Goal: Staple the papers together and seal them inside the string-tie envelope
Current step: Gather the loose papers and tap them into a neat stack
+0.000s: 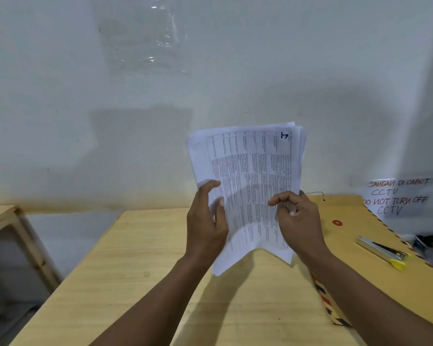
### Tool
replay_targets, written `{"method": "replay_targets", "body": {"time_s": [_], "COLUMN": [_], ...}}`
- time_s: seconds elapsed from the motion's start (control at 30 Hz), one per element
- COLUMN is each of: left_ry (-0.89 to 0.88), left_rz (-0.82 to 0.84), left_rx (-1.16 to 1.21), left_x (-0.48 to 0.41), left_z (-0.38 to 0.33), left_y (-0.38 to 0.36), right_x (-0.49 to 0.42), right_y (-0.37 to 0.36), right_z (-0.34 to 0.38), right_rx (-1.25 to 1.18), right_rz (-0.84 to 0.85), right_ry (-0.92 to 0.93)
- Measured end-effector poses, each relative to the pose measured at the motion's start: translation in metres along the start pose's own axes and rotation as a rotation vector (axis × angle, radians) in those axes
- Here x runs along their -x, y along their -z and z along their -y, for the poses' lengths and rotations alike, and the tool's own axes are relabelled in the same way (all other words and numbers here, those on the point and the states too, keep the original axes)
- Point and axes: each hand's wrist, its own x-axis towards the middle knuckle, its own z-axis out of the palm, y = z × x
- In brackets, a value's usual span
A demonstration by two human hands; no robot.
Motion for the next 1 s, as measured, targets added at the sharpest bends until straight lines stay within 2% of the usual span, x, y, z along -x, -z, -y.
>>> {"method": "replay_targets", "body": {"time_s": [0.1, 0.33, 0.47, 0.77, 1.0], "left_ry": [0.064, 0.08, 0.087, 0.054, 0.011], "left_rz": [0.056, 0.017, 0.019, -0.047, -0.035], "left_rx": [-0.037, -0.049, -0.055, -0.038, -0.026], "left_x": [0.008, 0.009, 0.01, 0.014, 0.006], "left_z": [0.008, 0.009, 0.012, 0.015, 0.013], "left_y": [-0.004, -0.009, -0.007, -0.005, 0.001], "right_x": [0.006, 0.008, 0.012, 0.018, 0.013], "right_y": [-0.002, -0.004, -0.007, -0.01, -0.004], "right_z": [-0.007, -0.01, -0.018, -0.022, -0.022], "right_rx": [0.056, 0.096, 0.149, 0.148, 0.11], "right_rz": [0.035, 0.033, 0.052, 0.071, 0.112], "right_ry": [-0.033, 0.021, -0.01, -0.039, -0.035]}}
